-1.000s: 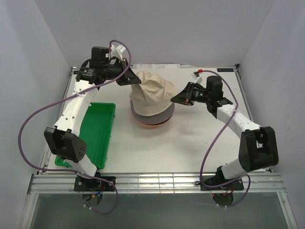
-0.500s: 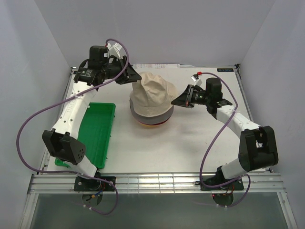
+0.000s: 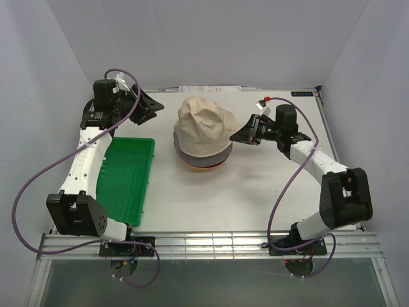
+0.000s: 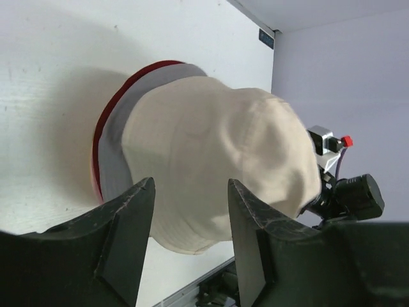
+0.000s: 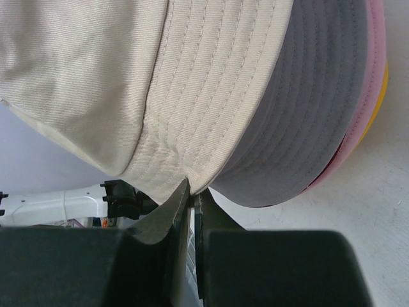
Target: Stack the hats
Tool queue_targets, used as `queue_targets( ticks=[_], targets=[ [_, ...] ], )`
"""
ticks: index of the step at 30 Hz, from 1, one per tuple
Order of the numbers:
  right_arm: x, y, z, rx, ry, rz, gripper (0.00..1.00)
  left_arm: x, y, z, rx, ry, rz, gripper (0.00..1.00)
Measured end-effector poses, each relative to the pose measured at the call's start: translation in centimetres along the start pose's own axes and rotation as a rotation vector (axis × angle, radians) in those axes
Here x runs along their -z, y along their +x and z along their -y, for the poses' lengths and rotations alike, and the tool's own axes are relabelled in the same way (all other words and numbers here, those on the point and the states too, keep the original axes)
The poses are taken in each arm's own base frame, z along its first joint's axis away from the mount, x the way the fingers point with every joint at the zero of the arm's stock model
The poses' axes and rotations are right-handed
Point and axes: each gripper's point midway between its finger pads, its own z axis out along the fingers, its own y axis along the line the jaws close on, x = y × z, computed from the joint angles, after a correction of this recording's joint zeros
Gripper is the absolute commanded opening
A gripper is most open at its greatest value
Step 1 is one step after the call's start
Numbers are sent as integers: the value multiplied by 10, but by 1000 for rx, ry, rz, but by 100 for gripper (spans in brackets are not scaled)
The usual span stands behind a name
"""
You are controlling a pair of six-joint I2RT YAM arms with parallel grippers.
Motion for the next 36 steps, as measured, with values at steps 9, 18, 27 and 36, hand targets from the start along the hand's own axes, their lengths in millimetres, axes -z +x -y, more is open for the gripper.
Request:
queue_targets(
  ticks=[9, 18, 27, 36],
  targets=[
    [0, -2, -1, -11, 4, -7, 8, -44, 47, -61, 226, 7, -141, 61],
    [-1, -2, 1, -23, 10, -18, 8, -67, 47, -62, 275, 105, -143, 68],
    [-1, -4, 0, -21, 9, -17, 8, -85, 61, -81, 339, 121, -168, 69],
    [-3, -4, 2, -27, 12, -21, 8, -90, 58, -76, 355, 174, -160, 67]
  ],
)
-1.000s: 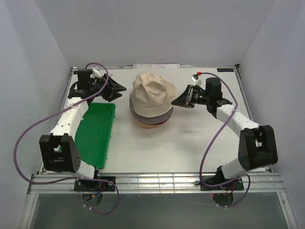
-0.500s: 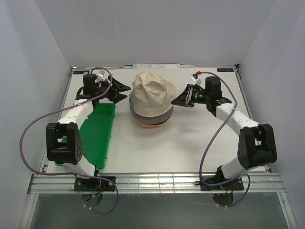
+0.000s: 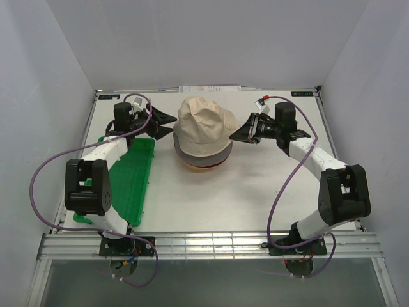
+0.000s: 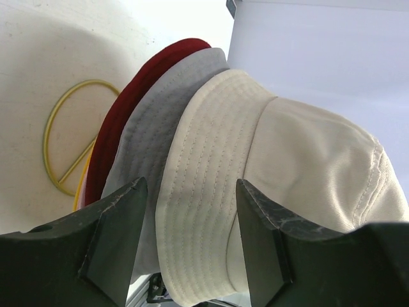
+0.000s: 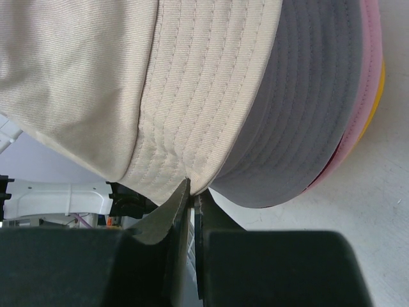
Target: Stack the hats
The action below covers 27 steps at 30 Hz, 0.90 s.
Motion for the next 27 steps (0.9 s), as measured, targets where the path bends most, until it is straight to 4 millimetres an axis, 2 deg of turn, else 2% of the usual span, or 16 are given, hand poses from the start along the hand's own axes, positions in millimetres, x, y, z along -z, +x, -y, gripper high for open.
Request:
queue_targets(
  ticks=[7, 11, 15, 19, 25, 27],
  targets=[
    [0, -1, 0, 1, 0, 0, 8, -4, 1, 0, 13, 12, -9, 65],
    [0, -1, -1, -2, 1, -1, 8, -5, 2, 3, 12, 20, -15, 58],
    [1, -2, -2, -5, 5, -3, 8, -5, 4, 4, 16, 22, -19, 43],
    [1, -6, -4, 5, 14, -1, 8, -5, 3, 4, 16, 25, -19, 23],
    [2, -14, -8, 32, 28, 12, 8, -5, 5, 4, 11, 27, -25, 8],
    [3, -14, -8, 31, 32, 11, 8, -5, 5, 5, 10, 28, -27, 1]
  ],
)
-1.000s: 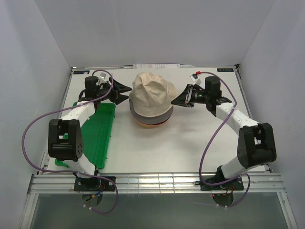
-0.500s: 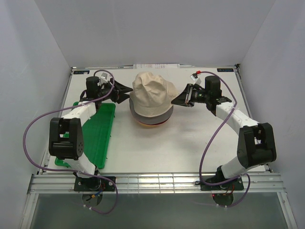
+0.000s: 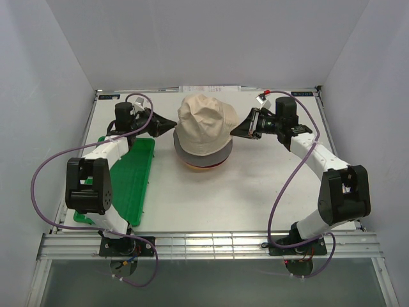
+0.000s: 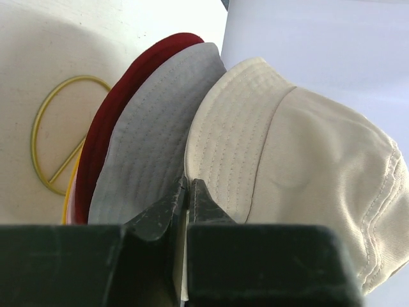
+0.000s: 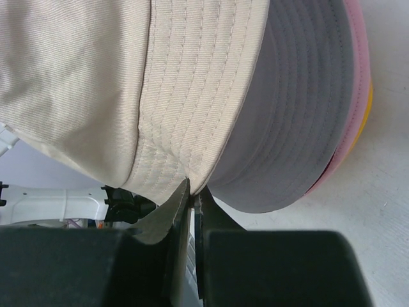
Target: Stack the hats
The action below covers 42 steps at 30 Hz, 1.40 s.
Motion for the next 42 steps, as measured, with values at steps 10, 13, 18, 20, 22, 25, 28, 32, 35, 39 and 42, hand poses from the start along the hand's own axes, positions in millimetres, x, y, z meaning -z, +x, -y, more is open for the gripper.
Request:
queue_targets(
  ticks=[10, 13, 18, 20, 22, 25, 28, 32, 35, 39, 42],
  targets=[
    [1, 2, 4, -5, 31, -11, 8, 1, 1, 3, -21, -7, -13, 0],
    [2, 3, 6, -2, 42, -13, 8, 3, 0, 8, -37, -6, -13, 0],
    [2, 5, 11, -4, 63, -17, 8, 7, 1, 14, -50, -10, -15, 0],
    [3, 7, 13, -10, 74, -20, 8, 9, 2, 17, -57, -14, -17, 0],
    [3, 7, 14, -10, 81, -21, 8, 12, 3, 21, -63, -19, -19, 0],
    [5, 8, 15, -10, 95, -26, 8, 16, 3, 27, -80, -24, -20, 0],
    [5, 9, 16, -14, 107, -29, 8, 20, 5, 30, -95, -31, -18, 0],
    [4, 12, 17, -11, 114, -37, 8, 21, 6, 28, -101, -44, -21, 0],
    [2, 14, 17, -4, 116, -41, 8, 22, 7, 24, -101, -56, -22, 0],
    [-2, 16, 18, 4, 121, -49, 8, 21, 9, 16, -103, -72, -24, 0],
    [-4, 17, 21, 3, 127, -50, 8, 21, 11, 8, -101, -91, -25, 0]
  ],
)
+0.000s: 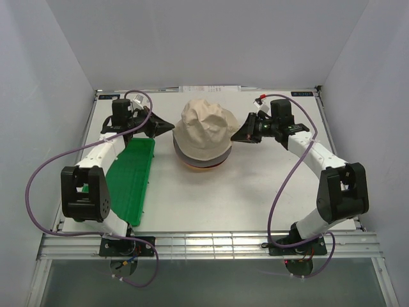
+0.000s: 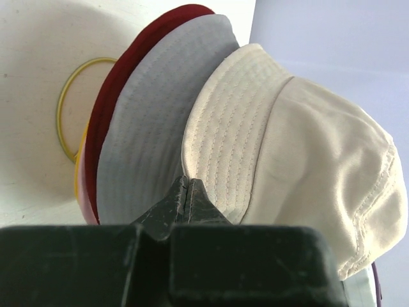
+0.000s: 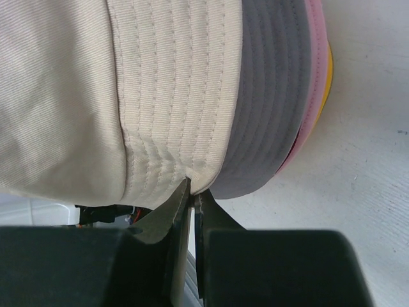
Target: Stack the hats
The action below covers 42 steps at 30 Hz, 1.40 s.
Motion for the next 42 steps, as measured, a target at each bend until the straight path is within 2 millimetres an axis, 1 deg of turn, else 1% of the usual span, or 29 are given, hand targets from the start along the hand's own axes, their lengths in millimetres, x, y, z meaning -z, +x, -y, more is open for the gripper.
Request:
queue_targets(
  ticks=[5, 11, 16, 28, 33, 36, 37, 38, 39, 42],
  targets=[
    [-9, 4, 12, -21, 14, -21, 8, -4, 1, -11, 4, -22, -4, 0],
    [-20, 17, 29, -53, 31, -54, 8, -12, 7, -31, 32, -52, -25, 0],
    [-23, 18, 33, -54, 33, -60, 8, -19, 8, -42, 43, -61, -32, 0],
    [-31, 21, 42, -40, 36, -74, 8, -23, 8, -52, 34, -78, -32, 0],
    [-32, 22, 42, -35, 34, -77, 8, -23, 8, -54, 20, -84, -31, 0],
    [-32, 22, 42, -32, 34, -78, 12, -22, 7, -52, 11, -90, -33, 0],
    [-31, 22, 42, -30, 34, -77, 17, -21, 6, -51, 5, -92, -34, 2],
    [-31, 22, 42, -30, 36, -78, 19, -21, 5, -50, 1, -96, -33, 5],
    [-31, 23, 42, -29, 39, -80, 21, -20, 4, -48, -5, -99, -33, 12],
    [-29, 27, 44, -36, 52, -93, 26, -19, 2, -47, -14, -112, -34, 24]
  ],
)
